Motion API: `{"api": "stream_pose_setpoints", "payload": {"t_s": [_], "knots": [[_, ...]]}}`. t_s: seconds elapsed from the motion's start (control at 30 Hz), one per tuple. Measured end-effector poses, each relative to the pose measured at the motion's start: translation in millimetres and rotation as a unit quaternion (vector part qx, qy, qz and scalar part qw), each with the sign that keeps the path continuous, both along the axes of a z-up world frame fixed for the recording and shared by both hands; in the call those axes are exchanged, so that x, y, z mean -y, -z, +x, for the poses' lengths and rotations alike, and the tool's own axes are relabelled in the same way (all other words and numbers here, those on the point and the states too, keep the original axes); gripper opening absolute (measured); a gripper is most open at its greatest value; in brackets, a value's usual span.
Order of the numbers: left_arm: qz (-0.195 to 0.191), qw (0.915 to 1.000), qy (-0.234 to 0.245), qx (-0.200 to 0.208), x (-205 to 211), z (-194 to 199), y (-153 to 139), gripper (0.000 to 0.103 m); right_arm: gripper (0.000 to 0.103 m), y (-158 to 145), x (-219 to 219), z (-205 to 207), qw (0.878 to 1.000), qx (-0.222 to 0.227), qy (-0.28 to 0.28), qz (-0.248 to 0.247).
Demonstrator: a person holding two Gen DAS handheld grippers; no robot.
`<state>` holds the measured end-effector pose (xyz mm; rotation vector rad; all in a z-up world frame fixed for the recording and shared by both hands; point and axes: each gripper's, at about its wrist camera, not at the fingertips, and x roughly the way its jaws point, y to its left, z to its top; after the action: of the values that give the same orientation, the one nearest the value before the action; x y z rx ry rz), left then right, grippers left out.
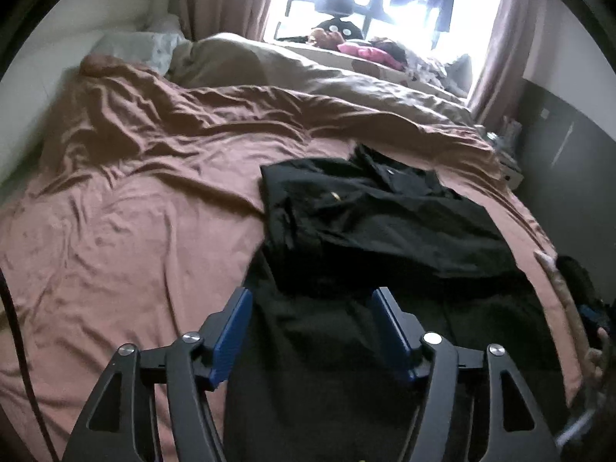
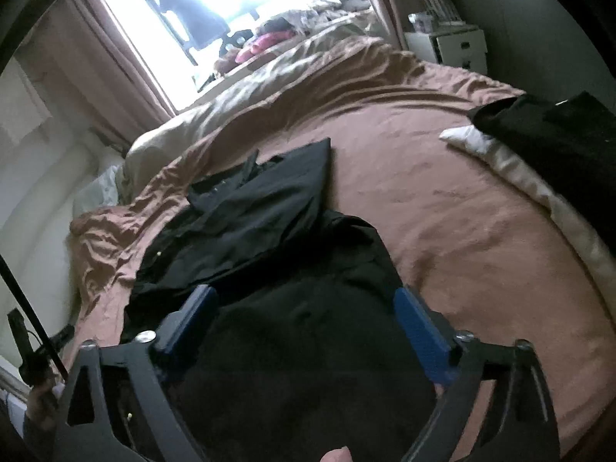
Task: Fold large clothes
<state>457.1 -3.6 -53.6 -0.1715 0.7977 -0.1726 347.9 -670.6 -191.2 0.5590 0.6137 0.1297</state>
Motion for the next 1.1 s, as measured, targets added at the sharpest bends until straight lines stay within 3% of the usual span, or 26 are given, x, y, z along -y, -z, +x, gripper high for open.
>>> {"api": "stream_pose_setpoints", "payload": {"t_s": [0.1, 0.23, 0.33, 0.53, 0.77, 0.9, 0.97, 1.1], "knots": [[0.014, 0.9999, -0.003, -0.002, -2, -23, 2, 0.069, 0.103, 1, 2, -24, 1.000, 0.017, 0.005, -0.020], [0.017, 0.9997, 0.000, 0.018, -8, -54, 1, 0.096, 0.103, 2, 1, -47, 0.998, 0.032, -0.003, -0.048], [0.020, 0.9993, 0.009, 0.031, -12, -74, 1, 0.102, 0.103, 4, -3, -64, 0.997, 0.034, -0.013, -0.068], [0.019, 0.9994, 0.017, 0.024, -20, -112, 13, 0.102, 0.103, 13, -4, -94, 0.995, 0.036, -0.023, -0.091], [-0.001, 0.9998, 0.019, 0.004, -34, -151, 31, 0.102, 0.103, 25, 14, -129, 0.997, 0.019, -0.031, -0.064], [0.007, 0.9997, 0.022, 0.000, -39, -170, 44, 0.102, 0.103, 36, 25, -153, 0.998, 0.027, -0.029, -0.052], [-0.009, 0.9996, 0.024, -0.010, -45, -177, 56, 0.099, 0.103, 45, 30, -163, 0.998, 0.020, -0.027, -0.050], [-0.042, 0.9980, 0.016, -0.044, -56, -184, 83, 0.074, 0.103, 62, 37, -177, 0.999, 0.006, -0.029, -0.043]]}}
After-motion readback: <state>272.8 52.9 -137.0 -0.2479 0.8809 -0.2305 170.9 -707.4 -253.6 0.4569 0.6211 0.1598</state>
